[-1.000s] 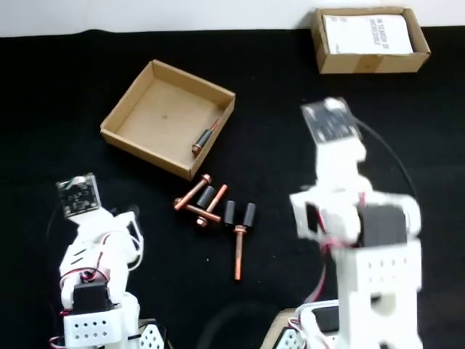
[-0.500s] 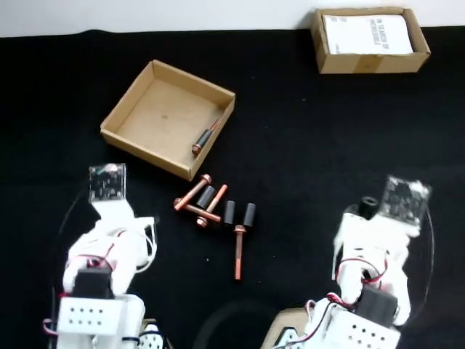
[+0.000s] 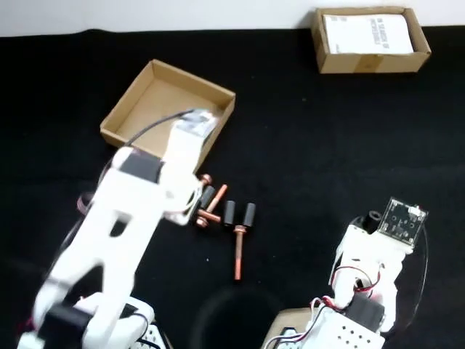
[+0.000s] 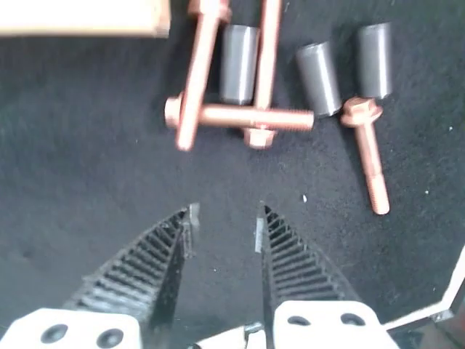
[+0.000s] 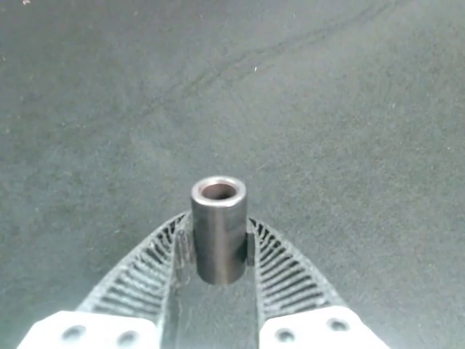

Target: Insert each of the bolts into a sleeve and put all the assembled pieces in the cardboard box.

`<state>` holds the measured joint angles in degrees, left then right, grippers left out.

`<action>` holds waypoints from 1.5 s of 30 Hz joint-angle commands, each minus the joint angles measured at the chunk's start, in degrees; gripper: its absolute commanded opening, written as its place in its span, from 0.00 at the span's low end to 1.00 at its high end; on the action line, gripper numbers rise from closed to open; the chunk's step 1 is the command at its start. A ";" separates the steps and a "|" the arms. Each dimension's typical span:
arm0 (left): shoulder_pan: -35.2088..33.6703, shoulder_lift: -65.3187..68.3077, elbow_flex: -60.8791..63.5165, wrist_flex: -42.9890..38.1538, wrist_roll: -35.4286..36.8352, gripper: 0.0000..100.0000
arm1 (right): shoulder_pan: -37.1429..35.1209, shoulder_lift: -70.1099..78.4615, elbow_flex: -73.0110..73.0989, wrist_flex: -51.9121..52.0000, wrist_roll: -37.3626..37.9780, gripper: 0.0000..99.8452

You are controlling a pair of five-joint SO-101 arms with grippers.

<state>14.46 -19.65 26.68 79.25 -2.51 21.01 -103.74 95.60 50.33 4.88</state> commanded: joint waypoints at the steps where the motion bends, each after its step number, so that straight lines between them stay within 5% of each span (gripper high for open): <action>1: 1.36 8.22 -8.66 0.44 -2.20 0.14 | 0.57 -1.27 4.53 -1.10 -0.44 0.01; 8: 1.19 21.85 -14.55 -3.96 -10.37 0.14 | 2.33 -1.27 5.32 -1.27 -0.44 0.01; 21: -0.40 38.37 -26.42 -8.62 -10.55 0.14 | 3.30 -1.19 7.87 -4.26 -0.44 0.01; 28: -4.26 41.63 -29.41 -7.47 -14.33 0.14 | 3.03 -1.19 7.78 -4.26 -0.44 0.01; 35: -4.18 37.49 -32.84 2.29 -17.05 0.14 | 3.03 -1.19 7.78 -4.26 -0.44 0.01; 45: -4.09 40.48 -32.92 2.55 -18.46 0.14 | 3.21 -1.19 7.78 -4.26 -0.44 0.01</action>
<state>10.95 20.62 -4.09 81.54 -20.79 23.56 -103.74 95.60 47.25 4.79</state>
